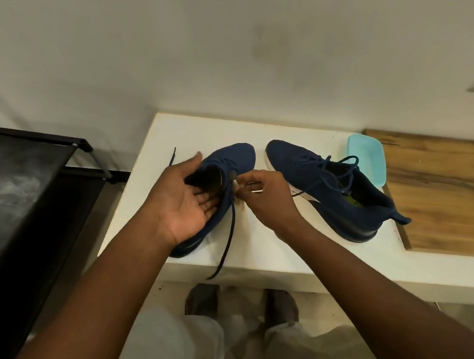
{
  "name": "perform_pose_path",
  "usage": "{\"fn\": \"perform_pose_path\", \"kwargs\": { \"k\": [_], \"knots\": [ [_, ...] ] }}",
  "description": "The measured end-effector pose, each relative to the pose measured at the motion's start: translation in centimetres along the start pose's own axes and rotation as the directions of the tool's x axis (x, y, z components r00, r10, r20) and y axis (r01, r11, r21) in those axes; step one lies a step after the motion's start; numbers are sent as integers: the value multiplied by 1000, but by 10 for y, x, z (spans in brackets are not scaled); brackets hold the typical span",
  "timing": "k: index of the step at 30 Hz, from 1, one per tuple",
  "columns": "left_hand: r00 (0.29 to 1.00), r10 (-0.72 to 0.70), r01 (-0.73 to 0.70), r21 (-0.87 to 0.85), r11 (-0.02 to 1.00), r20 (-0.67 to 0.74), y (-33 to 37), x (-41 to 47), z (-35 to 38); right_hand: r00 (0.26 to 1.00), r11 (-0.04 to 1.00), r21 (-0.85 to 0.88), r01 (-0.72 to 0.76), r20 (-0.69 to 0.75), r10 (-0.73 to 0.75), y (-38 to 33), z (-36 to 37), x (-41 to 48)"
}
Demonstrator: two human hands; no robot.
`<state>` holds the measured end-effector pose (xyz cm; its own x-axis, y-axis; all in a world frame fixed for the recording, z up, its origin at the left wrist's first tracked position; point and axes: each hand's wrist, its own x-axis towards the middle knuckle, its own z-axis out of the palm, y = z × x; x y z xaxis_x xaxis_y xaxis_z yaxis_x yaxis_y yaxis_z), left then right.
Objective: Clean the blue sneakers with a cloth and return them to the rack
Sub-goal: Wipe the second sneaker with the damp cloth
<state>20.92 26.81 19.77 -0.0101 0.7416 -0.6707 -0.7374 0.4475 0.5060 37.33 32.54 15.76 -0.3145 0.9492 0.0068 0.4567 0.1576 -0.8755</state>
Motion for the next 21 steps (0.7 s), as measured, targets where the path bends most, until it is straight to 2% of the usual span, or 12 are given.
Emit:
{"fn": "perform_pose_path", "kwargs": {
  "k": [3,5,8,12,16,19,21],
  "knots": [
    [1000,-10,4,-255,967,-19,4,13,-5,999,996,77,-51,23,49,2,3,0],
    [999,-2,-16,-343,939,-54,4,22,4,995,990,113,-90,51,84,1,4,-1],
    [990,57,-98,-353,931,-126,0,29,19,995,977,192,-97,40,91,-6,3,-3],
    [980,117,-168,-350,922,-162,-7,30,24,987,933,343,-109,-75,142,-20,-13,5],
    [956,239,-271,-197,942,-170,-16,21,27,974,911,407,-57,-177,140,-30,-31,16],
    [922,341,-330,86,940,-184,-22,13,32,965,917,399,10,-245,96,-34,-37,22],
    [880,440,-387,267,883,-180,-33,9,37,953,918,394,35,-289,88,-35,-40,26]
  ]
}}
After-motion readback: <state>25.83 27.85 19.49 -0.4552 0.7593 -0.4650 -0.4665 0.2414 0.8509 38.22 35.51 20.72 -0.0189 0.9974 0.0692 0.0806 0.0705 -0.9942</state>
